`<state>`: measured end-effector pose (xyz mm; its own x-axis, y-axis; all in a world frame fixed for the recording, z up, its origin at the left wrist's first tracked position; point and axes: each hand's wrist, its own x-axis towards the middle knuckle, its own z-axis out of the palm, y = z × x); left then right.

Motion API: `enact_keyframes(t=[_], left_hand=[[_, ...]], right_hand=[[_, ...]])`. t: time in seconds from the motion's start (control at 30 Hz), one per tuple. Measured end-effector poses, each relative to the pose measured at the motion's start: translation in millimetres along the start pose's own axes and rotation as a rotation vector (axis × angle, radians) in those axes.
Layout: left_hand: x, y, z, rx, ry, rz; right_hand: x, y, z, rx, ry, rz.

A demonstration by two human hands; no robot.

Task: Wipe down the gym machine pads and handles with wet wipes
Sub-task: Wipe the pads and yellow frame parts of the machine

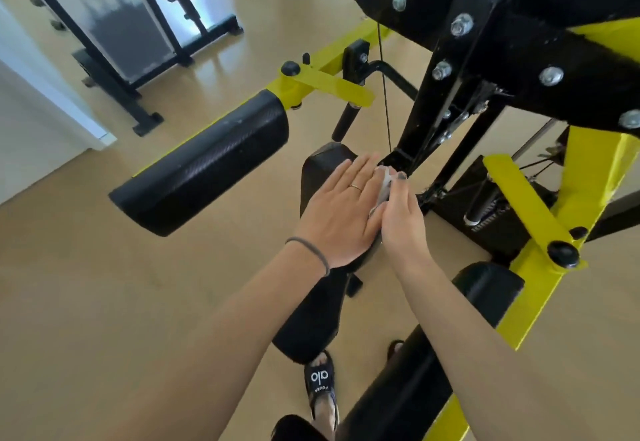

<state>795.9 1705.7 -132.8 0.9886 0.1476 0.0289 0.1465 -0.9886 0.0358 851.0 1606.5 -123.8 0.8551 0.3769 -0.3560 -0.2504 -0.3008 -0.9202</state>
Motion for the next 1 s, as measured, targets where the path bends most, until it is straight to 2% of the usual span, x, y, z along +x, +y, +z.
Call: enact_keyframes(t=[0.07,0.2,0.27,0.37,0.4,0.47,0.57,0.63,0.67,0.77,0.8,0.87,0.93,1.0], left_hand=[[6.5,-16.0,-0.4,-0.009,0.005,-0.026],[21.7,-57.9,-4.7,-0.094,0.007,-0.274],[18.6,-44.7,-7.4,-0.098,0.022,-0.212],[4.2,-11.1,-3.3,0.039,-0.024,0.119],[3.2,-12.4,-4.4,0.053,-0.048,0.166],[11.4,-29.4,-11.5,0.026,-0.036,0.137],[26.7,-63.9,-15.3,-0.023,-0.013,-0.109],[29.4,-61.7,-12.9,-0.047,-0.005,-0.186],[26.7,-50.9,-12.4,-0.029,0.014,-0.129],[10.3,-21.7,2.9,0.055,0.035,0.260],[9.7,-24.2,5.6,0.072,0.035,0.335],[21.4,-45.8,1.7,0.004,0.050,0.341],[32.7,-75.7,0.4,-0.092,0.067,0.234],[40.5,-99.5,3.9,-0.249,-0.007,0.096]], right_hand=[[-1.6,-4.5,1.1,0.014,0.016,0.009],[-3.8,-3.0,1.4,-0.050,0.036,-0.044],[-1.9,-0.2,3.2,-0.050,0.022,-0.066],[4.1,5.1,2.7,0.042,-0.008,-0.021],[4.9,4.7,1.6,0.080,-0.015,0.005],[3.9,2.3,-2.7,0.124,-0.031,0.048],[5.5,1.4,-8.0,0.122,-0.036,0.099],[6.7,0.1,-3.2,0.125,-0.006,0.092],[7.3,0.2,0.8,0.134,0.027,0.090],[10.3,3.2,16.8,0.163,0.121,0.046],[10.9,4.6,21.6,0.185,0.155,0.044],[11.2,5.2,29.6,0.198,0.236,0.051],[11.6,3.4,35.7,0.153,0.316,0.051],[14.1,1.5,41.7,0.140,0.384,0.040]])
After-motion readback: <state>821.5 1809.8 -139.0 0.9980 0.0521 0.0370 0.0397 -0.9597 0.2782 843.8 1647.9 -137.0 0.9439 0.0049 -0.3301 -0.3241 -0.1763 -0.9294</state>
